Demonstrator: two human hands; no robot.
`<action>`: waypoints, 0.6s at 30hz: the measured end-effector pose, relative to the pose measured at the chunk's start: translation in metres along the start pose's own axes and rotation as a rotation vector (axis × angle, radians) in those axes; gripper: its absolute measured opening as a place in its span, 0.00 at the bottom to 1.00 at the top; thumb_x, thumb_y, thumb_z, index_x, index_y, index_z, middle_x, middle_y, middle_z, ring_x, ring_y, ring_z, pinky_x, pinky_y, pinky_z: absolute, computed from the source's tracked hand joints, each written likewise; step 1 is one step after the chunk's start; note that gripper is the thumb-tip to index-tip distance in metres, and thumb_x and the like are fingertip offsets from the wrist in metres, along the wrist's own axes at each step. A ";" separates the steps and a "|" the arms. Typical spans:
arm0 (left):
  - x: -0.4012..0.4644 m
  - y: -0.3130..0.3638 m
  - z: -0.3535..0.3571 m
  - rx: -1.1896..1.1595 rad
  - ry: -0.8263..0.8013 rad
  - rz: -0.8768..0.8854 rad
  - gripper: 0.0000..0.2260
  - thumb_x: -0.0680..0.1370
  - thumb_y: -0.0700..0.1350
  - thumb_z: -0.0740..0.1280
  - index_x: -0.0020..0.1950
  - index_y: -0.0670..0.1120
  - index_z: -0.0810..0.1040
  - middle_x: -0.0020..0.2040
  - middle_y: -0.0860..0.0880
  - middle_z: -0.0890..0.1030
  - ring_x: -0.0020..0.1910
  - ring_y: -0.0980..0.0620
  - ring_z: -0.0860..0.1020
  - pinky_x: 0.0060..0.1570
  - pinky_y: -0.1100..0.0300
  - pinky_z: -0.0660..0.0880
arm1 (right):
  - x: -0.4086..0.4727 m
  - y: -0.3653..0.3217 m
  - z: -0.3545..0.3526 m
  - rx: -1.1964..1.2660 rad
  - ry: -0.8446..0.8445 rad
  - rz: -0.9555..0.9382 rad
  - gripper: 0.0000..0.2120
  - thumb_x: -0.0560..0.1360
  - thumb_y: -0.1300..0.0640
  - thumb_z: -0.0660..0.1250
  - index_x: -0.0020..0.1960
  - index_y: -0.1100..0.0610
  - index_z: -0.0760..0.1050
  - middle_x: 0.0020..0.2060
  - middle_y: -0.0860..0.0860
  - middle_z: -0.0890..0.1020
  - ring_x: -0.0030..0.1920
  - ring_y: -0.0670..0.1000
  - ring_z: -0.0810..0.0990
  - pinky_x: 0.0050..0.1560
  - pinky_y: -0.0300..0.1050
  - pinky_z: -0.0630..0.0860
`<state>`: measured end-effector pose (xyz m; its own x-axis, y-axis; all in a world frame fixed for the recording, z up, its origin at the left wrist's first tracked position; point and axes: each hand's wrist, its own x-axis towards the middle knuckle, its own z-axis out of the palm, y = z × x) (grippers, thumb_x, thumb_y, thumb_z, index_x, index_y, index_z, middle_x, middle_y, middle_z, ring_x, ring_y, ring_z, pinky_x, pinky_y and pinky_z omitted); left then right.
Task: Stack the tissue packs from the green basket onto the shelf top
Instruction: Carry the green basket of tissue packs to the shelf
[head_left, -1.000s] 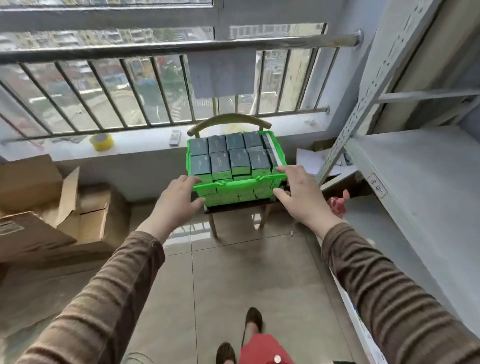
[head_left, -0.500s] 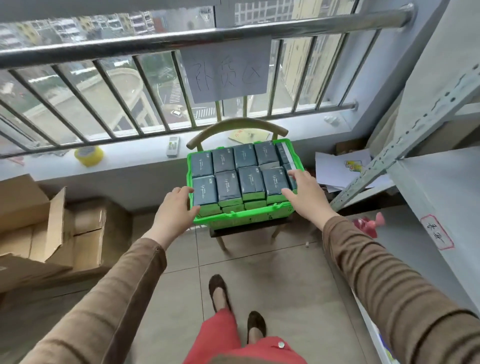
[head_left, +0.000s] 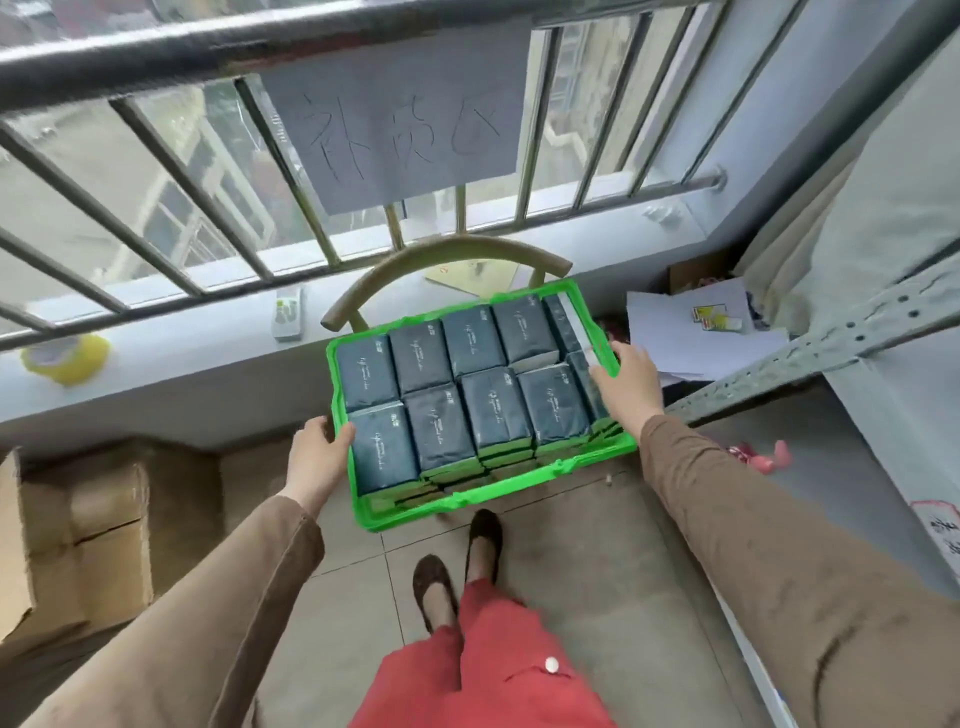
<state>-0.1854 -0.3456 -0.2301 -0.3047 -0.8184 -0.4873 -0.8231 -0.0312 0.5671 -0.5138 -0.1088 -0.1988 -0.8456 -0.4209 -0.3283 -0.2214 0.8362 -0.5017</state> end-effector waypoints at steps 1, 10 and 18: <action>0.008 -0.003 0.005 -0.024 0.003 -0.044 0.11 0.80 0.50 0.65 0.51 0.41 0.76 0.51 0.41 0.77 0.60 0.38 0.75 0.53 0.52 0.68 | 0.011 0.003 0.005 0.014 -0.012 0.039 0.24 0.79 0.52 0.66 0.71 0.60 0.71 0.63 0.62 0.74 0.65 0.63 0.72 0.68 0.53 0.68; 0.051 0.000 0.052 -0.379 0.096 -0.366 0.16 0.84 0.50 0.55 0.53 0.41 0.76 0.53 0.42 0.77 0.51 0.46 0.73 0.54 0.50 0.70 | 0.081 0.027 0.046 0.414 -0.080 0.397 0.18 0.81 0.51 0.63 0.60 0.65 0.78 0.48 0.58 0.79 0.50 0.57 0.77 0.52 0.46 0.71; 0.043 0.018 0.053 -0.509 0.154 -0.356 0.12 0.82 0.48 0.59 0.45 0.41 0.74 0.45 0.46 0.74 0.45 0.50 0.70 0.46 0.56 0.67 | 0.051 0.052 0.042 0.533 0.107 0.590 0.14 0.82 0.50 0.59 0.48 0.60 0.75 0.38 0.55 0.75 0.43 0.55 0.71 0.45 0.45 0.67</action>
<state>-0.2384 -0.3511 -0.2761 0.0496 -0.7795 -0.6244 -0.5189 -0.5543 0.6508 -0.5481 -0.1011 -0.2750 -0.7990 0.0966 -0.5935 0.5155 0.6182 -0.5934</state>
